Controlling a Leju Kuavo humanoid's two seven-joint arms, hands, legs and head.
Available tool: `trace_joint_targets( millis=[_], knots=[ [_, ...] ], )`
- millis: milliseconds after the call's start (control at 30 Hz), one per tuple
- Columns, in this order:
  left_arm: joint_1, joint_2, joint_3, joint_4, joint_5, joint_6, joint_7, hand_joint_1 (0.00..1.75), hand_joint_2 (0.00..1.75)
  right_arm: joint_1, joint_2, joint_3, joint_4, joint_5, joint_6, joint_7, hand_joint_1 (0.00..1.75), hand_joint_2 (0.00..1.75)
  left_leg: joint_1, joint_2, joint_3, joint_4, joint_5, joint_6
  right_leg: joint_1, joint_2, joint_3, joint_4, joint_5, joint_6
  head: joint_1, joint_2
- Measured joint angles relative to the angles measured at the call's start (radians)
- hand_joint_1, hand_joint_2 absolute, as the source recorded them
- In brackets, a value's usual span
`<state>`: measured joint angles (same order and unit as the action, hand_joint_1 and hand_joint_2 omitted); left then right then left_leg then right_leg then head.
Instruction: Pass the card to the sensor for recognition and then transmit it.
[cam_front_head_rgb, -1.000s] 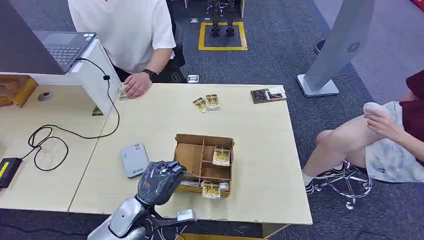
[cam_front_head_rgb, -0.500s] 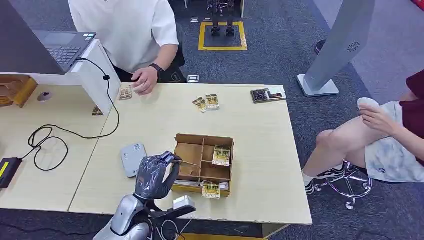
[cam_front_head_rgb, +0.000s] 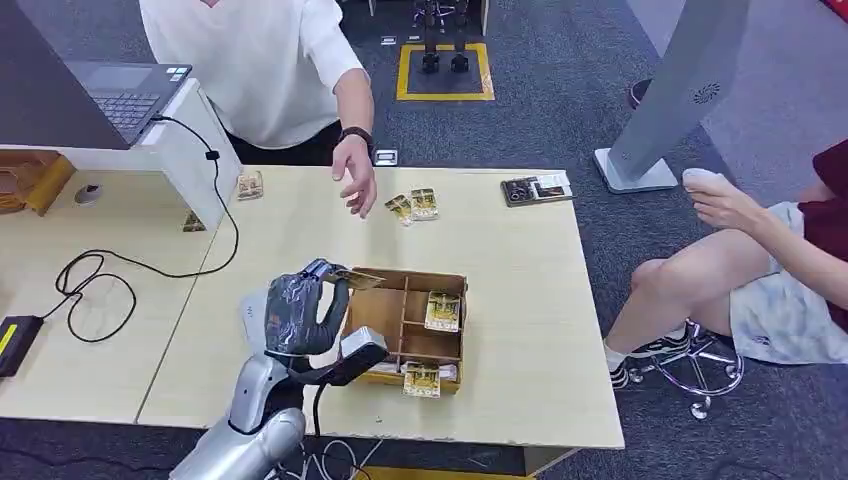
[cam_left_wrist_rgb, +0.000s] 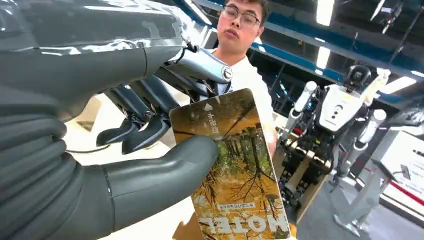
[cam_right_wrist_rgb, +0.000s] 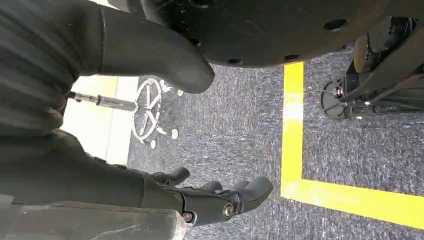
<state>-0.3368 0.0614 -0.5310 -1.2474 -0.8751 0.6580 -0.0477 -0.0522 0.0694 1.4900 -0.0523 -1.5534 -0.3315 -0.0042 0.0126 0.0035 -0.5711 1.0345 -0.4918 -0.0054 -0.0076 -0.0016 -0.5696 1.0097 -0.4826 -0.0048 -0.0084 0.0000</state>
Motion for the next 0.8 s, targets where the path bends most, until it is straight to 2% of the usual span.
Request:
trace_joint_targets(
  millis=[200,400,800],
  knots=[
    [-0.079,-0.03,0.001,0.056,0.079,-0.044,0.044,1.75,1.75,-0.002,0.0,0.0,0.0,0.0,-0.003,0.002,0.0,1.75,0.0,0.0,0.0,0.0,0.0,0.0,0.0,0.0,0.0,0.0,0.0,0.0,0.0,0.0],
    [-0.145,-0.056,0.007,0.13,0.135,-0.068,0.061,1.75,1.75,-0.004,0.0,0.0,0.0,0.0,-0.005,0.003,0.0,1.75,0.0,0.0,0.0,0.0,0.0,0.0,0.0,0.0,0.0,0.0,0.0,0.0,0.0,0.0],
    [-0.227,-0.095,0.028,0.261,0.216,-0.05,0.058,1.75,1.75,-0.008,0.0,0.004,0.0,0.0,-0.016,0.003,0.0,1.75,0.0,0.0,-0.001,0.0,0.0,0.0,0.0,0.0,0.0,0.0,0.0,0.0,0.0,0.0]
  ],
)
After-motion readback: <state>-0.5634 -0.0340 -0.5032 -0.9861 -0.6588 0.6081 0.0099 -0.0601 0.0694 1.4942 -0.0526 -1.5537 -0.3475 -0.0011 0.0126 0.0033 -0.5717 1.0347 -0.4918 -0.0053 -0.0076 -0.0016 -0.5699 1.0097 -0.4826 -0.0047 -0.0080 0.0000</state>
